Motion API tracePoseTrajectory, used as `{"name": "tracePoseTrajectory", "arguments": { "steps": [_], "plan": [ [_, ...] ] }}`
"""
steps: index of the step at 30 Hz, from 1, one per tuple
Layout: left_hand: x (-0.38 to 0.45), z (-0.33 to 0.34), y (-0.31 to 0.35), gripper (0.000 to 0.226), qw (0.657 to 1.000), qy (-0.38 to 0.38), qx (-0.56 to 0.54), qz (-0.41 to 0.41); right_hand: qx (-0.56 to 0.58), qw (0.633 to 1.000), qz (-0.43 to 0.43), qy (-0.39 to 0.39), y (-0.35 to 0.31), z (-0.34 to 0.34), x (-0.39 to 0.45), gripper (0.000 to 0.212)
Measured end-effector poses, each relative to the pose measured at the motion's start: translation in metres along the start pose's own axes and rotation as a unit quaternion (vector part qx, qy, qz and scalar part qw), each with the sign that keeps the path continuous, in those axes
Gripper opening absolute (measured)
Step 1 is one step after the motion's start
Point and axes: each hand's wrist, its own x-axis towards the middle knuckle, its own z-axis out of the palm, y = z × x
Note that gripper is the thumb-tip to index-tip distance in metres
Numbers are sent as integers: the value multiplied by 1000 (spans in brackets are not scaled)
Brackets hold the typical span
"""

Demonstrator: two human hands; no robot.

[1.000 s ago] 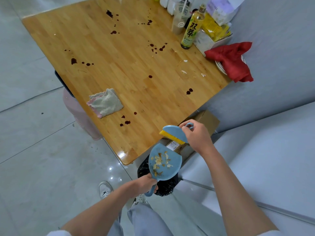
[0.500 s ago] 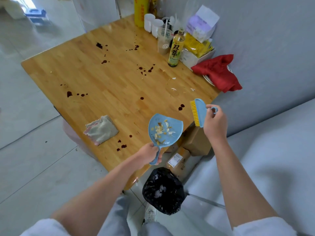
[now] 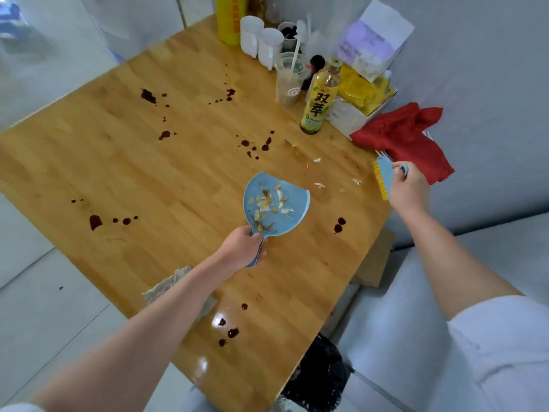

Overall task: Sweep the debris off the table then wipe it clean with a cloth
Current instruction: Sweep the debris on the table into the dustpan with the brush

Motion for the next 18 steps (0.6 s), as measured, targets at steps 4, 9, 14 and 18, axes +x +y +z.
{"name": "tracePoseTrajectory", "arguments": {
  "steps": [4,9,14,18],
  "plan": [
    [25,-36,1,27,1000,-6,14,2,0,999,42,-14,-19,34,19,30],
    [41,-59,1,26,1000,26,7,-2,9,997,13,-70,-52,71,-5,27],
    [48,-73,8,24,999,33,-13,-1,6,996,-15,-88,-64,72,-16,25],
    [53,-91,11,25,997,67,-39,0,7,995,-55,-79,-78,61,8,25]
  ]
}}
